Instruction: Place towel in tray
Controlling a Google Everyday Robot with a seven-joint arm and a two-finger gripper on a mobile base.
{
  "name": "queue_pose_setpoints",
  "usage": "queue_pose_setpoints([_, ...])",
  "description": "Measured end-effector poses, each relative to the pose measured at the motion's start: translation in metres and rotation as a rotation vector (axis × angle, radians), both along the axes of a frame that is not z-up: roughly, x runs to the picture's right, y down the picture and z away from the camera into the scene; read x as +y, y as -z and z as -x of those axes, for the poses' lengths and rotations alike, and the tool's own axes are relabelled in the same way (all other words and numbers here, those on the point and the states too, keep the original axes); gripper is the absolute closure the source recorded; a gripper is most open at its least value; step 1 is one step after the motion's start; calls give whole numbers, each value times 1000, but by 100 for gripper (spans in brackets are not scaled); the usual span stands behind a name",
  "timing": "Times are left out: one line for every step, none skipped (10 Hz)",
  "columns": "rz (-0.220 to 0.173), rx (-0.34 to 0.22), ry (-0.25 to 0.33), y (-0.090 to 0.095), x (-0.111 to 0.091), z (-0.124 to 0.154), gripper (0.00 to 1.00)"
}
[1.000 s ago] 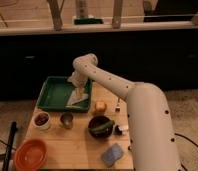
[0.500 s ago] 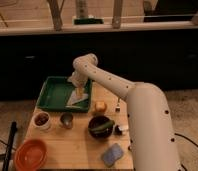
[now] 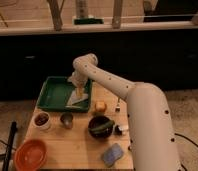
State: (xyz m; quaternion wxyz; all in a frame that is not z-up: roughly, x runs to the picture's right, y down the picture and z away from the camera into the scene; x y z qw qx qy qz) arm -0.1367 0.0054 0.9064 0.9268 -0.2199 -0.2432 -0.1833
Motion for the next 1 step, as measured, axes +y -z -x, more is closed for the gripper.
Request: queue_pose_setpoints([0,0,0,0,0,0,20])
